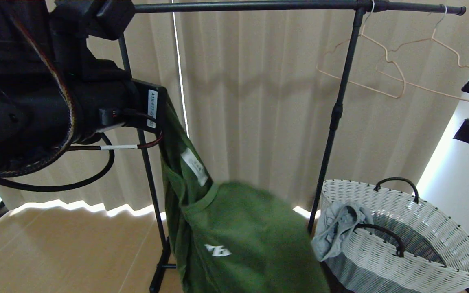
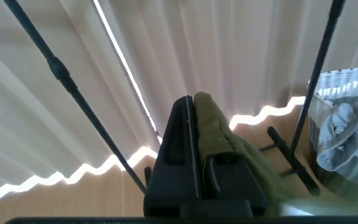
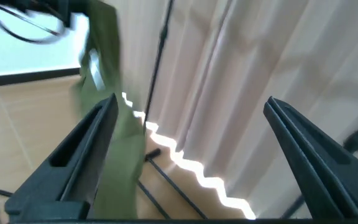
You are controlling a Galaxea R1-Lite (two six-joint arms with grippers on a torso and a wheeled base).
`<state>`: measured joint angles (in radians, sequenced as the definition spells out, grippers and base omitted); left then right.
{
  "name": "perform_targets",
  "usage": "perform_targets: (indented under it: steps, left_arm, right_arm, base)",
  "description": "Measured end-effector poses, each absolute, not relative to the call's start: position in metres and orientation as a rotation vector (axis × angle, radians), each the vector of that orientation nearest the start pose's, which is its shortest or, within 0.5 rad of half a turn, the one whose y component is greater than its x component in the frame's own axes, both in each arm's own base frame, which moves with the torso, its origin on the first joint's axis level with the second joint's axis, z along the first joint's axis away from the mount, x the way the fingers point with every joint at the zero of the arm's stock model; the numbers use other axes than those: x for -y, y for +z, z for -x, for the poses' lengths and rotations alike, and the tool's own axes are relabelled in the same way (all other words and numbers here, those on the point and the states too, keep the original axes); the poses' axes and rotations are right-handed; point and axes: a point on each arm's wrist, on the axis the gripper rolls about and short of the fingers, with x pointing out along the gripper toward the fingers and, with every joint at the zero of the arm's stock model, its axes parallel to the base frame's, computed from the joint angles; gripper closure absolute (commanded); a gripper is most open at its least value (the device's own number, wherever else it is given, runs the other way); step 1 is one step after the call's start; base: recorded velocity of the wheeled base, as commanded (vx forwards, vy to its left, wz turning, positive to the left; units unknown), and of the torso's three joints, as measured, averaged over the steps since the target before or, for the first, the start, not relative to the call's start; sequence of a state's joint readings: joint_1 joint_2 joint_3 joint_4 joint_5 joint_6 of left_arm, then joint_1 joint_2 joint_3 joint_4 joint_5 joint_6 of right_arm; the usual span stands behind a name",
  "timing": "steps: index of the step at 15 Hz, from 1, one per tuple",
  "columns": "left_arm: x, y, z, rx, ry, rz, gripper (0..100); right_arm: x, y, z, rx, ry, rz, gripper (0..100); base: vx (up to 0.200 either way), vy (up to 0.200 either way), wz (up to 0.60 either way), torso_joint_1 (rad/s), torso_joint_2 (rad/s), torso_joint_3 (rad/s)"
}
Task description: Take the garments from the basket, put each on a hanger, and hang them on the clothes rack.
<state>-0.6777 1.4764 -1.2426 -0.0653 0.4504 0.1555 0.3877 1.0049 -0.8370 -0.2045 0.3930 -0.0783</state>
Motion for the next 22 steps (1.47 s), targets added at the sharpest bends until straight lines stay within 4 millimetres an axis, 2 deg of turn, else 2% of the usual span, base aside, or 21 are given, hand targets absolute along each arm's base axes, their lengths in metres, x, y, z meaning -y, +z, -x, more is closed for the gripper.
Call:
perform_targets:
  steps: [4, 7, 11, 15, 22]
  left_arm:
    - [0.152, 0.313, -0.212, -0.132, -0.225, -0.247, 100]
    - [0.147, 0.303, -0.207, -0.164, -0.222, -0.268, 100]
    - [0.123, 0.284, -0.182, -0.201, -0.218, -0.358, 100]
    - [0.096, 0.269, -0.154, -0.211, -0.198, -0.382, 100]
    - [0.08, 0.256, -0.131, -0.214, -0.221, -0.347, 100]
  right_arm:
    - [-0.053, 0.301, -0.108, 0.073, 0.769, 0.07, 0]
    - [-0.044, 0.298, -0.115, 0.04, 0.58, 0.075, 0]
    - [-0.03, 0.281, -0.126, -0.069, 0.324, 0.117, 0]
    - [-0.022, 0.272, -0.128, -0.088, 0.24, 0.174, 0]
    - [-0.018, 0.257, -0.129, -0.125, 0.107, 0.217, 0]
  base:
    - [0.0, 0.0, 0.0, 0.0, 0.0, 0.0]
    - [0.0, 0.0, 0.0, 0.0, 0.0, 0.0]
    - [0.0, 0.0, 0.0, 0.0, 0.0, 0.0]
    - [0.0, 0.0, 0.0, 0.0, 0.0, 0.0]
    - [0.0, 0.0, 0.0, 0.0, 0.0, 0.0]
